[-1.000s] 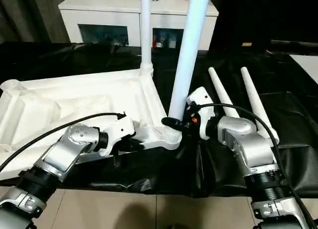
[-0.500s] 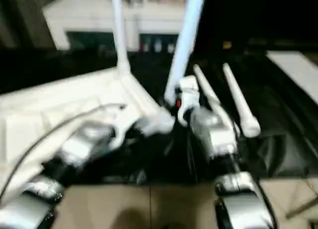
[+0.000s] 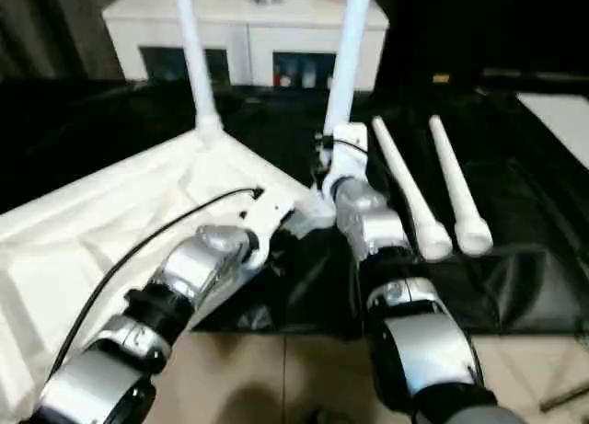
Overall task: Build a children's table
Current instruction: Rotate leg to tighten
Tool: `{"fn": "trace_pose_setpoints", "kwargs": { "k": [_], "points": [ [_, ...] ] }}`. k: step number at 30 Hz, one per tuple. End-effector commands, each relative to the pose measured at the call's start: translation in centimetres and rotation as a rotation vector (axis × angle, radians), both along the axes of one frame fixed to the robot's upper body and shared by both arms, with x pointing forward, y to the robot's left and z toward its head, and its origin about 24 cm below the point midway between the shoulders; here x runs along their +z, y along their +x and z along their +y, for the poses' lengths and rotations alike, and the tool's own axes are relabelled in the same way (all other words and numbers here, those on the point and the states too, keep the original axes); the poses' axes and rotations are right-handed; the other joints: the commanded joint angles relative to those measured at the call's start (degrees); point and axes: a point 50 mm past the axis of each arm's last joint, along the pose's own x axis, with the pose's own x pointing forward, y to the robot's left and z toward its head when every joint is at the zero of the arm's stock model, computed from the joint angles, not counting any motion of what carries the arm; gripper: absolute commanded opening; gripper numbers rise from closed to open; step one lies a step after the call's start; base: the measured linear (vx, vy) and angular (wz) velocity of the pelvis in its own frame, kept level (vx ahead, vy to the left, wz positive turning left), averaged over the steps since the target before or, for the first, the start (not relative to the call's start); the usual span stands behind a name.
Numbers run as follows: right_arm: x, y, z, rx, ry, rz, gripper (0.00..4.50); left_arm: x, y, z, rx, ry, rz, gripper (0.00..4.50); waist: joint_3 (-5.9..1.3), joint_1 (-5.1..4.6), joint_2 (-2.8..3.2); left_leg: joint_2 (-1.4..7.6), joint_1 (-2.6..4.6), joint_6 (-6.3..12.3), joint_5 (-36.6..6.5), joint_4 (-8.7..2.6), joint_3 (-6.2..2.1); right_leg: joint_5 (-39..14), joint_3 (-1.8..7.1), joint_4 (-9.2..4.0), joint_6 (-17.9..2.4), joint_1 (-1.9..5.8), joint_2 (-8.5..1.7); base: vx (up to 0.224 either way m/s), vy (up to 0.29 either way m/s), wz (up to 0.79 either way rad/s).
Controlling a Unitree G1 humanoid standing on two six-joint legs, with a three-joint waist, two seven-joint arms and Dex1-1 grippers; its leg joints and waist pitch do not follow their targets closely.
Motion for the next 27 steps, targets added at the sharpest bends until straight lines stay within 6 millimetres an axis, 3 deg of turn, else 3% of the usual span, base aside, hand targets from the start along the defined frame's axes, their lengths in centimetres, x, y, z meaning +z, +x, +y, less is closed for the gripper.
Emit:
{"fn": "trace_pose_setpoints", "kwargs": {
  "k": [1, 2, 3, 4, 5, 6, 7, 9, 11, 13, 14, 16, 18, 23, 26, 27],
  "points": [
    [-5.4, -2.2, -1.4, -0.027, -0.055, 0.223, 1.83, 2.8, 1.8, 0.8, 0.017, 0.0, -0.144, 0.0, -3.81, 1.6, -1.46, -0.32, -4.3, 4.72, -5.6, -4.25, -2.19, -45.3, 3.24, -7.61, 2.8, 2.93, -3.74, 0.118, -0.059, -0.05],
    [-5.3, -2.2, -1.3, -0.023, -0.05, 0.217, 1.83, 2.8, 1.8, 0.9, 0.021, 0.005, -0.146, 0.0, -4.63, 2.28, -0.69, 0.34, -3.88, 4.51, -1.7, -4.94, -2.42, -38.9, 3.5, -6.96, 1.2, 2.8, -3.48, 0.118, -0.059, -0.05],
    [-5.3, -2.1, -1.2, -0.02, -0.045, 0.211, 1.83, 2.8, 1.9, 1.0, 0.024, 0.01, -0.148, 0.0, -4.79, 2.25, -0.59, 0.93, -4.23, 4.96, 1.9, -5.3, -2.82, -30.7, 3.77, -5.93, -1.4, 2.68, -3.18, 0.078, -0.059, 0.0],
    [-5.1, -2.0, -1.0, -0.007, -0.038, 0.199, 1.83, 2.8, 2.1, 1.4, 0.039, 0.014, -0.154, 0.0, -4.83, 1.98, -0.61, 1.35, -4.69, 8.08, 9.1, -4.8, -2.71, -11.1, 3.78, -3.84, -9.6, 2.03, -1.69, 0.052, -0.055, 0.08],
    [-5.0, -2.0, -0.8, 0.003, -0.023, 0.187, 1.83, 2.8, 2.1, 1.7, 0.047, 0.018, -0.158, 0.0, -4.98, 1.89, -0.99, 1.3, -4.4, 9.1, 8.1, -4.71, -2.43, -10.4, 3.8, -3.95, -11.0, 1.86, -1.43, 0.052, -0.055, 0.08],
    [-4.9, -1.9, -0.7, 0.009, -0.013, 0.179, 1.83, 2.8, 2.2, 1.8, 0.049, 0.021, -0.161, 0.0, -4.95, 1.97, -0.89, 1.05, -5.0, 10.35, 6.1, -4.83, -2.31, -10.5, 3.97, -3.86, -13.9, 2.5, -1.84, 0.0, 0.0, 0.0],
    [-4.6, -1.8, -0.4, 0.03, 0.001, 0.155, 1.83, 2.9, 2.3, 2.1, 0.051, 0.024, -0.174, 0.0, -5.16, 2.11, -0.8, 1.29, -5.08, 11.45, 6.0, -4.68, -2.24, -10.1, 3.81, -3.96, -15.2, 2.39, -1.92, 0.0, 0.0, 0.0],
    [-4.0, -1.7, -0.1, 0.072, 0.018, 0.107, 1.83, 3.0, 2.3, 2.5, 0.029, 0.035, -0.204, 0.0, -5.16, 1.97, -0.79, 1.45, -5.4, 12.29, 6.3, -4.62, -2.25, -9.8, 3.68, -3.92, -15.8, 2.44, -1.86, 0.0, 0.0, 0.0],
    [-3.8, -1.7, -0.1, 0.083, 0.03, 0.091, 1.83, 2.9, 2.3, 2.5, 0.011, 0.044, -0.216, 0.0, -4.74, 1.79, -0.63, 1.8, -5.51, 12.05, 2.9, -4.89, -2.22, -15.9, 3.33, -4.91, -14.0, 2.4, -1.8, 0.0, 0.0, 0.0],
    [-3.1, -1.6, -0.5, 0.111, 0.076, 0.027, 1.83, 2.7, 2.0, 3.1, -0.045, 0.067, -0.236, 0.0, -4.47, 1.74, -0.26, 2.04, -5.2, 8.94, -1.2, -5.29, -2.13, -22.0, 3.28, -5.93, -11.2, 2.23, -1.67, 0.0, 0.0, 0.0],
    [-2.5, -1.7, -1.0, 0.119, 0.11, -0.013, 1.83, 2.6, 1.7, 3.4, -0.099, 0.068, -0.246, 0.0, -4.43, 1.57, -0.08, 2.23, -5.04, 7.5, -2.3, -5.43, -2.12, -22.4, 3.38, -5.98, -10.8, 2.1, -1.52, 0.0, 0.0, 0.0],
    [-1.7, -1.9, -2.2, 0.142, 0.161, -0.065, 1.83, 2.6, 1.1, 3.8, -0.209, 0.063, -0.262, 0.0, -4.41, 1.7, -0.28, 2.27, -4.95, 6.78, -3.0, -5.64, -2.06, -21.9, 3.52, -6.02, -10.3, 2.24, -1.45, 0.0, 0.0, 0.0],
    [-1.1, -2.4, -3.2, 0.214, 0.207, -0.103, 1.82, 2.6, 0.6, 4.3, -0.32, 0.07, -0.276, 0.0, -4.47, 1.78, -0.16, 2.32, -5.11, 6.99, -2.0, -5.71, -2.2, -20.0, 3.6, -5.82, -10.6, 2.49, -1.36, 0.0, 0.0, 0.0],
    [-1.3, -4.2, -4.4, 0.416, 0.234, -0.064, 1.82, 2.9, -0.5, 5.3, -0.485, 0.054, -0.25, 0.0, -4.7, 1.88, 0.34, 2.85, -5.03, 8.05, 3.3, -5.34, -2.17, -11.9, 3.79, -4.47, -14.3, 2.55, -1.53, 0.0, 0.0, 0.0],
    [-1.7, -5.4, -4.9, 0.538, 0.206, -0.018, 1.82, 3.2, -0.6, 5.9, -0.503, 0.051, -0.246, 0.0, -4.92, 2.08, 0.25, 3.06, -4.79, 10.71, 8.0, -5.01, -2.05, -5.6, 3.86, -3.55, -16.8, 2.48, -1.58, 0.0, 0.0, 0.0],
    [-1.8, -5.8, -5.1, 0.574, 0.188, 0.003, 1.82, 3.3, -0.7, 6.1, -0.511, 0.05, -0.246, 0.0, -4.92, 2.08, 0.25, 3.06, -4.79, 10.71, 8.0, -5.01, -2.05, -5.6, 3.86, -3.55, -16.8, 2.48, -1.58, 0.0, 0.0, 0.0]
  ]
}}
